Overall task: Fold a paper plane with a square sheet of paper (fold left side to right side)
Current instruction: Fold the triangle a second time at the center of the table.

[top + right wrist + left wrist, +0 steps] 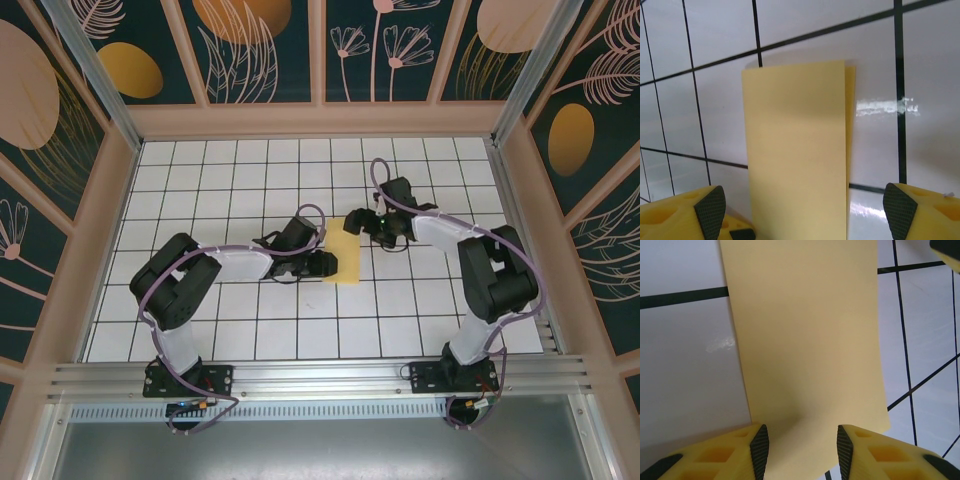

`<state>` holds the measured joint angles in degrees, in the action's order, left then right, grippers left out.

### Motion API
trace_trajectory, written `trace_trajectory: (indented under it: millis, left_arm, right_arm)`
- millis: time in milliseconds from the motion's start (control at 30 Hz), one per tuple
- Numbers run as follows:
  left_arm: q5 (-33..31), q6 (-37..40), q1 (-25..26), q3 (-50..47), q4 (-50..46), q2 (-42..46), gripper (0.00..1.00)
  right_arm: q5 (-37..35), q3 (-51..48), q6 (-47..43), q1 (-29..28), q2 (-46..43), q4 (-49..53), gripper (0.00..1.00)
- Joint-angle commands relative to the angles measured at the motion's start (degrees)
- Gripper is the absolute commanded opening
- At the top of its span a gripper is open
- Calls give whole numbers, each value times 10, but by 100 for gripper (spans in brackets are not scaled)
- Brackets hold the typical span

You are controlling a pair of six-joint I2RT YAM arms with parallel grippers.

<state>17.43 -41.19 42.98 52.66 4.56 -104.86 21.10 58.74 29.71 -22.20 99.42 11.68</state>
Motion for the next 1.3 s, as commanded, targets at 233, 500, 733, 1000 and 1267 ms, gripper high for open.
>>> trace_trajectory:
  millis: [233,500,733,1000,1267]
  left_arm:
    - [-22,10,10,2,-31,-18,44]
    - [-21,8,12,4,-26,-21,44]
    - [-22,7,12,5,-24,-22,44]
    - [-24,5,13,4,-22,-21,44]
    - [-23,5,13,1,-9,-5,45]
  right_arm:
    - [51,64,-10,15,79,-47,84]
    - [67,94,-15,21,124,-60,83]
    - [104,60,-13,21,116,-93,76]
    - [109,17,-15,22,85,-108,70]
    - [155,-36,4,20,51,-150,63]
